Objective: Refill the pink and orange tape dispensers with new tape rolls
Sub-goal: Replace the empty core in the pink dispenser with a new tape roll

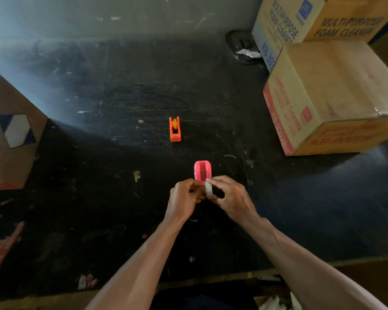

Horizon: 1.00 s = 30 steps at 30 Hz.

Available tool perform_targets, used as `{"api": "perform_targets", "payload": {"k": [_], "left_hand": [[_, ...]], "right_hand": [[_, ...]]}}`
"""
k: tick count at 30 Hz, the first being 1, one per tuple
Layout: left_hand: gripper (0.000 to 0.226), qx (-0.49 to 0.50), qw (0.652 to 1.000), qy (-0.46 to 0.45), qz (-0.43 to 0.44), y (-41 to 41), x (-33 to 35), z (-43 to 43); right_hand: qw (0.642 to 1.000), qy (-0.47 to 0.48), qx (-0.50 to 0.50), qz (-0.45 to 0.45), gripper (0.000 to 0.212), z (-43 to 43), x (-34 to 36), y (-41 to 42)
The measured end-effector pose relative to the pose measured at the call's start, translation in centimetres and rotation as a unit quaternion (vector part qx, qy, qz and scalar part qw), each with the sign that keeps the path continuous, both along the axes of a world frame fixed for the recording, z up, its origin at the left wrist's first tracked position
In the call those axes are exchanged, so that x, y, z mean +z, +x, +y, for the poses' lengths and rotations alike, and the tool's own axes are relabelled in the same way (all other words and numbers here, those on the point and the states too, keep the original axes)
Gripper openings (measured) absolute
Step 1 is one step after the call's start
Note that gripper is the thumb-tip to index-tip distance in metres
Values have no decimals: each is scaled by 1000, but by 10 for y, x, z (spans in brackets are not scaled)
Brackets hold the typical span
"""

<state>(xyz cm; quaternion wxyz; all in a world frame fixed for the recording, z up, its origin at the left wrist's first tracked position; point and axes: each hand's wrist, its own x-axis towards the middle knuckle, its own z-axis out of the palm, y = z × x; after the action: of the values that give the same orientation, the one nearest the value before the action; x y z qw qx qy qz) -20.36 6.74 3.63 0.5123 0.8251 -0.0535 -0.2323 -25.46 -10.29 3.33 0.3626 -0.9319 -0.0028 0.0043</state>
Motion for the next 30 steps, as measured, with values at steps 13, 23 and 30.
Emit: {"api": "perform_targets", "payload": {"k": [13,23,30], "left_hand": [[10,32,999,7,7,37,-10,-8],[12,28,999,38,15,59,-21,-20],[15,39,998,44,21,62,-24,-20]], "right_hand": [[987,84,-127,50,54,11,-8,28],[980,106,-147,89,46,5,-17,52],[981,95,-143,94,47,1,-22,56]]}}
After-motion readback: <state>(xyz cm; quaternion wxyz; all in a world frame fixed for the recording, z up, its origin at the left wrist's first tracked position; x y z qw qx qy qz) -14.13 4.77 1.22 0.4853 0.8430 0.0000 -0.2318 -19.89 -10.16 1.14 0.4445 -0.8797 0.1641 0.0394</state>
